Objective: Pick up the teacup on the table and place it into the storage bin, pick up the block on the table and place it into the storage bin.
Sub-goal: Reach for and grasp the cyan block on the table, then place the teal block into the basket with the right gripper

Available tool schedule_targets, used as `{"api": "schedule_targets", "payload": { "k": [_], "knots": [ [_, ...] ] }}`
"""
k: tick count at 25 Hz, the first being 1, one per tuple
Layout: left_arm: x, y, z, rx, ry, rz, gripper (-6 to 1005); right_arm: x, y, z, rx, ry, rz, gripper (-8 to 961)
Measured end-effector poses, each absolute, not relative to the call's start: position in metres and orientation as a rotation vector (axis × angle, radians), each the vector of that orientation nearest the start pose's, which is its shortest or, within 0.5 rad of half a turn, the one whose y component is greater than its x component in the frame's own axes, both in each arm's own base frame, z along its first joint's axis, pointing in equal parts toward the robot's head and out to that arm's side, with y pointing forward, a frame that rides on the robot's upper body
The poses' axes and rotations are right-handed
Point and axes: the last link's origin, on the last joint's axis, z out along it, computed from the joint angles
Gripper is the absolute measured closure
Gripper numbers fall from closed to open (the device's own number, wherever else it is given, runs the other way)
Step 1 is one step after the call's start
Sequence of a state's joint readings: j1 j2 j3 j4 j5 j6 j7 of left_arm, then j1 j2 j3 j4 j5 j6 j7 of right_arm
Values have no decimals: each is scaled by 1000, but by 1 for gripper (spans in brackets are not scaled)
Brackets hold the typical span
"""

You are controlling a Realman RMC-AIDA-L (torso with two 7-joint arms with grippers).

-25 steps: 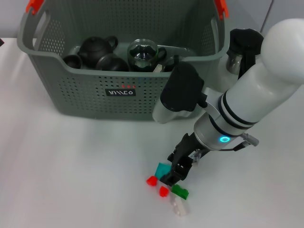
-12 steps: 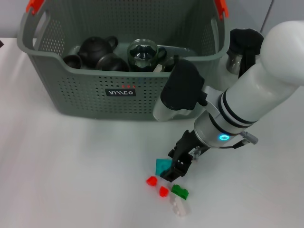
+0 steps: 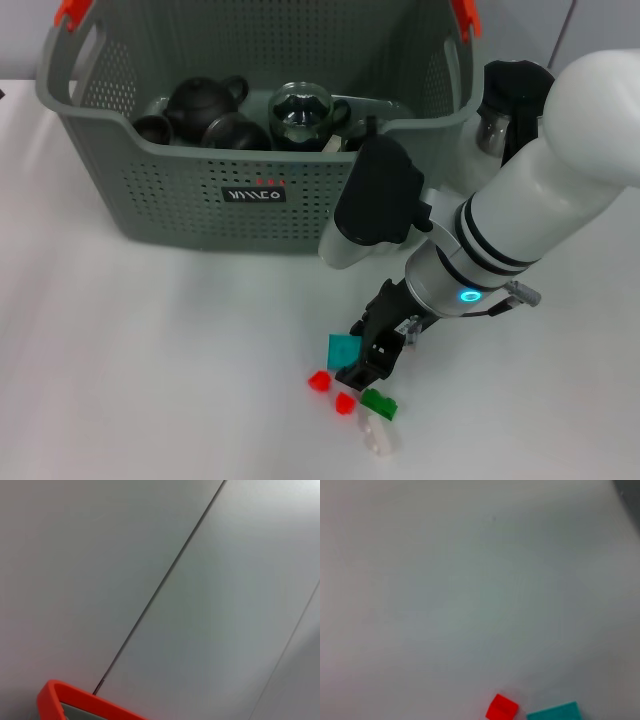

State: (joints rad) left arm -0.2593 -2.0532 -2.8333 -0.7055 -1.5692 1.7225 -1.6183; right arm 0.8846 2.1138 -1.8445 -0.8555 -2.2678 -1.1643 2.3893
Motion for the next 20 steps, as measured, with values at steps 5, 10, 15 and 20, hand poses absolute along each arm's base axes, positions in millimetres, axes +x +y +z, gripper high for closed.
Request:
{"api": "schedule_targets", "payload": {
  "k": [5,10,15,20],
  "knots": [
    [-331,266,119,-1911,-924,-1325,78,136,345,-133,-2962,451,-577,312],
    [-331,266,118,-1909,-931,-1329,79,137,344,-133,-2966,452,-581,313],
    [-331,267,118,-1910,-930,-1330,79,134,344,-132,-2971,436,-567,510],
    [-331,266,118,-1910,-932,-1330,78,123,342,-120,-2997,439,-507,530]
  ]
}}
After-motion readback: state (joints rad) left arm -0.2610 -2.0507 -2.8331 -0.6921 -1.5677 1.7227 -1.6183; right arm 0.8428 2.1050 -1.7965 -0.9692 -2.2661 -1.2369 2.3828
